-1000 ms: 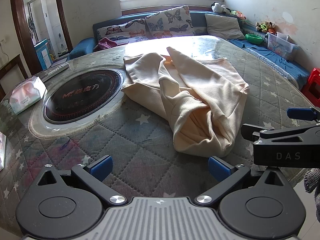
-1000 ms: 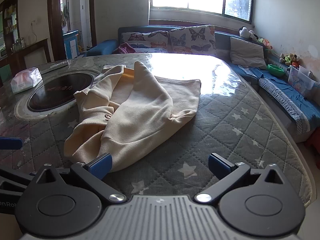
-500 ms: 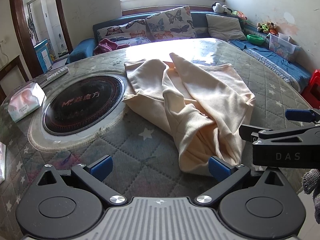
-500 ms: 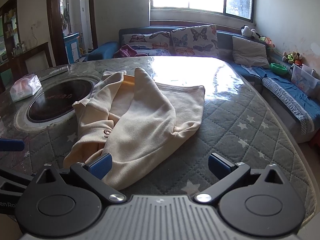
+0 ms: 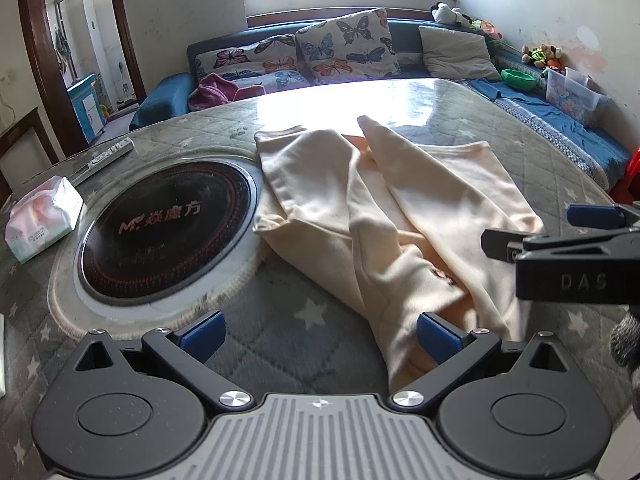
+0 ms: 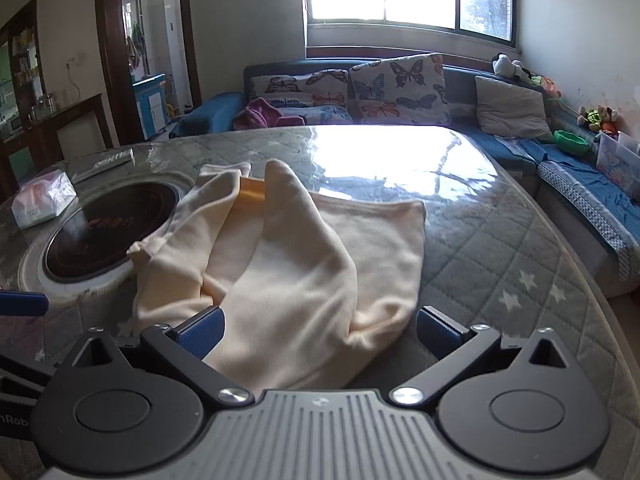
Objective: Fold clothes
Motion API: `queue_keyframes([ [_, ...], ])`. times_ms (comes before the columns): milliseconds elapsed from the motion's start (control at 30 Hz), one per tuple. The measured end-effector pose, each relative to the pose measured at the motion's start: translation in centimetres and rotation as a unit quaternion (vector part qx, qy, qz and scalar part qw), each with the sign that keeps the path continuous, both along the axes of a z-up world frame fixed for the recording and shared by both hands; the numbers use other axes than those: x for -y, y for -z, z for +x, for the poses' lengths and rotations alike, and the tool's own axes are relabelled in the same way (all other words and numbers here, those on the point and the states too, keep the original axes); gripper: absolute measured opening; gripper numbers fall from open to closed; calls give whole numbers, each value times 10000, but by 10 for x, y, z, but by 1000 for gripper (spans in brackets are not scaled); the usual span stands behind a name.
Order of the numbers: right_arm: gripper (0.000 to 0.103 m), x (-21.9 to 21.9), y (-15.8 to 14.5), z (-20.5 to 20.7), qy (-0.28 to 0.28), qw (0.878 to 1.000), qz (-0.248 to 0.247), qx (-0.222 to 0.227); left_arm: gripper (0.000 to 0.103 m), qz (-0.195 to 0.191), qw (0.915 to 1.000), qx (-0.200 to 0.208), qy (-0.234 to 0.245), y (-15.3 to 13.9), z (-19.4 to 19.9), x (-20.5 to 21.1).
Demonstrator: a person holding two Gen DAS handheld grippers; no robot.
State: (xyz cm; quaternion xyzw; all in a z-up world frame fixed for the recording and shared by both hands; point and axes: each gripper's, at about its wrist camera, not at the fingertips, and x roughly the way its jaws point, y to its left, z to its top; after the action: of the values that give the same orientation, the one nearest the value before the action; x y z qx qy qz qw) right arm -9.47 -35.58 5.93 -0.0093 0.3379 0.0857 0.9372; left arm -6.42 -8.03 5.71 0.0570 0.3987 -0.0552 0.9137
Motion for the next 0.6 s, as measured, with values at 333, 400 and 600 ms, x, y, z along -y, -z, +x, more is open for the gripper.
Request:
queue_keyframes([
  [333, 90, -2, -3, 67, -401, 9992, 16, -26, 103, -290, 9991, 283, -101, -17, 41, -16],
  [400, 87, -6, -2, 81, -509, 9987, -37, -16, 103, -362, 9988, 320, -116, -20, 50, -18],
  [600, 66, -14, 7, 128, -833, 9958, 254, -268, 102, -517, 9976, 459, 16, -26, 71, -14],
])
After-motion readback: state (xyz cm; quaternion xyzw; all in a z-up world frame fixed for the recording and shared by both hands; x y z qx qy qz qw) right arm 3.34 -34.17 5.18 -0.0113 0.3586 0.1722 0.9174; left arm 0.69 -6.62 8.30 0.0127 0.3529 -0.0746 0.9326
